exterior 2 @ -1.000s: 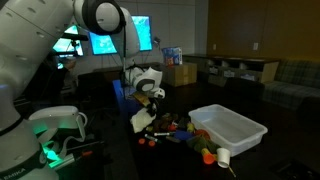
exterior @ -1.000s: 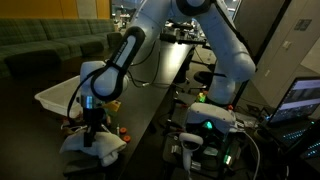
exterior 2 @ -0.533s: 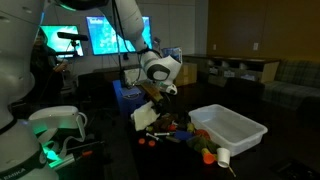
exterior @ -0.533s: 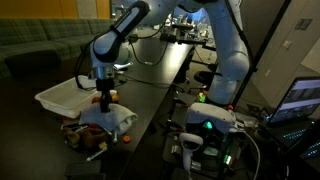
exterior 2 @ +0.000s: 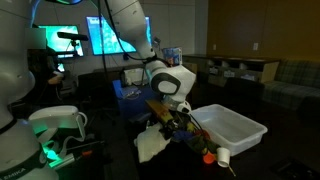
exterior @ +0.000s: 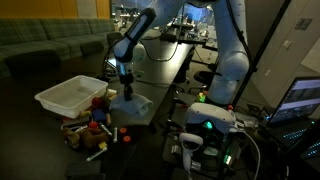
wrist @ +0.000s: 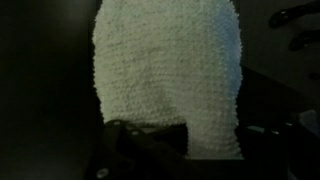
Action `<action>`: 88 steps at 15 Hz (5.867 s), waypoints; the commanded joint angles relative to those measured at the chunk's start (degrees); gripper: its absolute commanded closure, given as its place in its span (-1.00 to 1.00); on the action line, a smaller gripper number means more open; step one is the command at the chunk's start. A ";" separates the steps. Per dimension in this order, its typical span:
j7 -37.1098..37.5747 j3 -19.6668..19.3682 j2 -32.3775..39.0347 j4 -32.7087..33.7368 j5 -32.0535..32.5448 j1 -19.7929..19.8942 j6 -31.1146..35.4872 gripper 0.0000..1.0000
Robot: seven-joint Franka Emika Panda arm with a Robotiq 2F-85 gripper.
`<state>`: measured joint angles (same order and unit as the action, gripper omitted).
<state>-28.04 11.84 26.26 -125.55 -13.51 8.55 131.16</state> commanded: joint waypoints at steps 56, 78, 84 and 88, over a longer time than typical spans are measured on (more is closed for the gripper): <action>6.38 11.45 3.91 3.92 -7.04 3.01 -2.13 0.82; 23.81 -21.86 31.93 40.80 17.64 1.62 8.83 0.78; 25.14 -22.83 39.86 53.38 18.97 1.87 9.01 0.78; 24.55 -21.50 43.39 58.93 18.49 1.80 8.57 0.78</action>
<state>-4.61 -9.97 65.50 -73.64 4.06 10.76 140.95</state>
